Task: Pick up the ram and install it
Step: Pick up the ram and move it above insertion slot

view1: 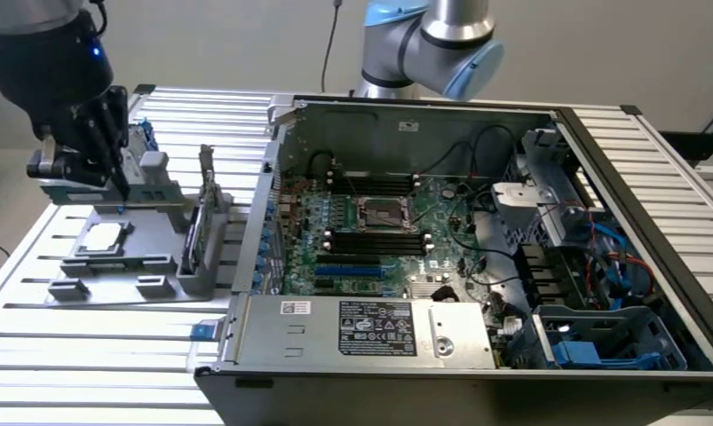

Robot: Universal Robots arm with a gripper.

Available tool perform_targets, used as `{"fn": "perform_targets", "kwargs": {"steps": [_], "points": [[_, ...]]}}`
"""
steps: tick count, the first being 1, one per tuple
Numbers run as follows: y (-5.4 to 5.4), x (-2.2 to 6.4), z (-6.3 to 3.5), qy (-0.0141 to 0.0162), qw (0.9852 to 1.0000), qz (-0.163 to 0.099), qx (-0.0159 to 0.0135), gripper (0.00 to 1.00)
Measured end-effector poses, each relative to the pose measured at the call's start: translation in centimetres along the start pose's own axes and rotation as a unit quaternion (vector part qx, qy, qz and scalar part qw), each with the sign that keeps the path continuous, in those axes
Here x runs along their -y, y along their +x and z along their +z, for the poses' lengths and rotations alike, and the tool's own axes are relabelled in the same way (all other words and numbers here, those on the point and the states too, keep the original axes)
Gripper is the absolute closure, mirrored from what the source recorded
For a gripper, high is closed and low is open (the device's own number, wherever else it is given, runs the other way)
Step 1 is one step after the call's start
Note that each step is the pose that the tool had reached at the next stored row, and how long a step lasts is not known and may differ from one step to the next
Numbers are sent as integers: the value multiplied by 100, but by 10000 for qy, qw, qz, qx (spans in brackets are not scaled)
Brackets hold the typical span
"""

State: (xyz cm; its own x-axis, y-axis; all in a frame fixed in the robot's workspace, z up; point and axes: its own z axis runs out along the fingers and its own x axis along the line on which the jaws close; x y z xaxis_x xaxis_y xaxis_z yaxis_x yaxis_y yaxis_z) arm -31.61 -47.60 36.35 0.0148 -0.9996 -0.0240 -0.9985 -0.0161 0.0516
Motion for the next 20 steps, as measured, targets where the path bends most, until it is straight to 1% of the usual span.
{"fn": "perform_targets", "kwargs": {"steps": [5,9,14,20], "points": [[-11,211,-233,0,10000,0,0,86],[-17,386,-357,1,10000,0,1,86],[-27,611,-431,0,10000,0,0,86],[-40,883,-457,1,10000,0,0,86]]}}
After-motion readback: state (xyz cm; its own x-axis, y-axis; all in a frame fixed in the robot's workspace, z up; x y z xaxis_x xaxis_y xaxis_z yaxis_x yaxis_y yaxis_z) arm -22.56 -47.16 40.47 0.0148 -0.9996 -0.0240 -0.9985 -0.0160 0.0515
